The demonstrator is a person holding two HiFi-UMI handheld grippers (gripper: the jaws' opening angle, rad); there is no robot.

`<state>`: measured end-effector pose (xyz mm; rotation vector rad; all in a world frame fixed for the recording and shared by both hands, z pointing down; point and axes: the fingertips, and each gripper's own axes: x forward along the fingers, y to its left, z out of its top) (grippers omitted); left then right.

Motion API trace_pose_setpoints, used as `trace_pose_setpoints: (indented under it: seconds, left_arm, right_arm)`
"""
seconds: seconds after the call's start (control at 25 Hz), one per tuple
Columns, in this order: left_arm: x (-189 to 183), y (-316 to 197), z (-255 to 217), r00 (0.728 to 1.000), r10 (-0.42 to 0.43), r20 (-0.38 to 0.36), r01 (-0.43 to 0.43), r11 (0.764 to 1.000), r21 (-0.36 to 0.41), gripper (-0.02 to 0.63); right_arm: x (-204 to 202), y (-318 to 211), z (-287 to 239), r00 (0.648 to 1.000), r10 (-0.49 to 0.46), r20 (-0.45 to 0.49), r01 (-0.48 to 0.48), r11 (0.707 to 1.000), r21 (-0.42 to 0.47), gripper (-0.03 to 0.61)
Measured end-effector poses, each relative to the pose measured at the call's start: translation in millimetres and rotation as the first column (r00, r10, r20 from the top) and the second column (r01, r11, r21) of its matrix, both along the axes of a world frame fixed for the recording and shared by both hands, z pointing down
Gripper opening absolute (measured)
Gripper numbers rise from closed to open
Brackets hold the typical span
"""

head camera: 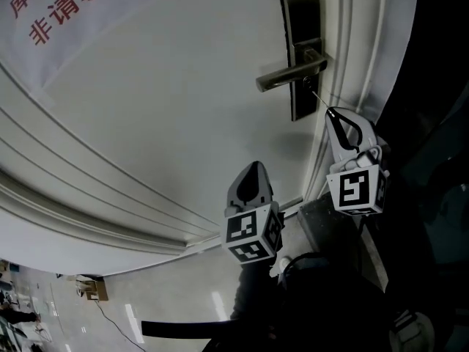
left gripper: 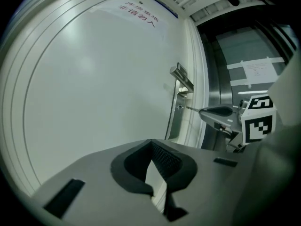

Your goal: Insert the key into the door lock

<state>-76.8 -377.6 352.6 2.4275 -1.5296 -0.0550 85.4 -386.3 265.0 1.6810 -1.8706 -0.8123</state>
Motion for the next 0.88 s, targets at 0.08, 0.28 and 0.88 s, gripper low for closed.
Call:
trace_pose_setpoints:
  seconds: [0.08,0.28,0.88]
  left_arm:
    - [2.5,-4.1,2.0,1.0,0.005,0.002,-0.005,1.0,-0.005,0.002]
    - [9.0,-14.4,3.1,1.0,-0.006,-0.004,0.006,1.0,-0.014,0.002]
    - [33.6,-22.6,-3.1,1.0,0.006,0.022,-0.006,1.0,0.001,0.002]
  right_arm:
    - [-0.3,-5.7,-4.4,0.994,0.024,-0.103,-0.022,1.0,0.017,0.012]
    - [0.2,-18.7,-5.1,0.94,0.057,-0.336,-0.046,0.998,0.042,0.012]
    - [5.7,-33.7,-0.6,0.826,0.087,-0.558,-0.073,0.996,0.047,0.012]
